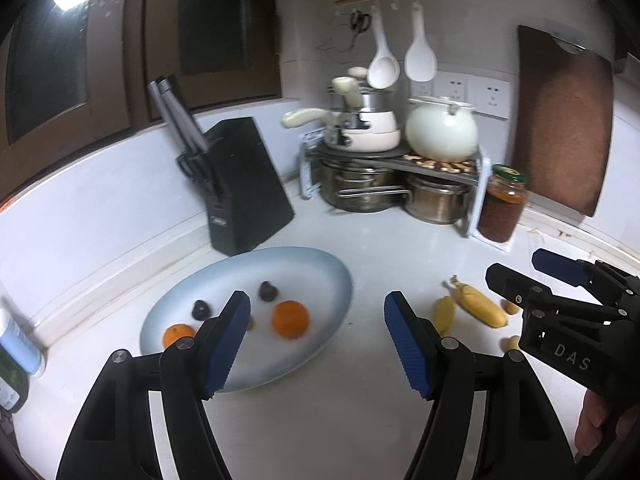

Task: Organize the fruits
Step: 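Move both open grippers back toward the bananas and brown fruits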

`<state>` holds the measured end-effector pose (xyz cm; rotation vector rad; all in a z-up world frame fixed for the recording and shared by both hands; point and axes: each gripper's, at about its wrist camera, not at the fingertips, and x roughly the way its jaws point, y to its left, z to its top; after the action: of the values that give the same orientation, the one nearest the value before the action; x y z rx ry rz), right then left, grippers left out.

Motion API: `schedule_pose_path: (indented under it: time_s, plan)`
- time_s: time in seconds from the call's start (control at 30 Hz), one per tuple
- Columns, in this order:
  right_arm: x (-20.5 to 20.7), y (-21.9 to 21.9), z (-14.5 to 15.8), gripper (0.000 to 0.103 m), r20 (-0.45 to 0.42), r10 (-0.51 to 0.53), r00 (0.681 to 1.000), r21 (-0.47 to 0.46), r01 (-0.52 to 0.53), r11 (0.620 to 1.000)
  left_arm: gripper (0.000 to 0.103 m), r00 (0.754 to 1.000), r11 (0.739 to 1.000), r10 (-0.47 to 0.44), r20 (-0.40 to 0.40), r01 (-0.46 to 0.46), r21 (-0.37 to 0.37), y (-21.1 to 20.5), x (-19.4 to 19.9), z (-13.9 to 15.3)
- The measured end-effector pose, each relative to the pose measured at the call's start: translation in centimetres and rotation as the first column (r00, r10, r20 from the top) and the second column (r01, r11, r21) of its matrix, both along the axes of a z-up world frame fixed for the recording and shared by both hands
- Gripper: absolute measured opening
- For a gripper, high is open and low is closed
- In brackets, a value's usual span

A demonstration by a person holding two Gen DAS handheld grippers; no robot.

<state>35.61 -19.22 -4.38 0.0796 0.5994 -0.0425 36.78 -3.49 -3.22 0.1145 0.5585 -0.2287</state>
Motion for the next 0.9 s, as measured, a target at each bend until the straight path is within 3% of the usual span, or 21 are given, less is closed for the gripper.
schedule_pose_path:
  time_s: [0.53, 0.9]
  plan:
    - [-3.9, -5.0, 0.2, 0.064, 0.017, -0.142, 0.990, -0.014, 0.142, 0.990, 0.069, 0.994, 0.994, -0.106, -0.007, 0.106, 0.016, -5.0, -1.8, -0.6]
    - [-4.9, -6.7, -1.5, 0.064, -0.015, -0.204, 0.979, -0.018, 0.204, 0.979, 0.069, 0.987, 0.986, -0.157, -0.048, 0.159, 0.049, -6.5, -1.3, -2.5]
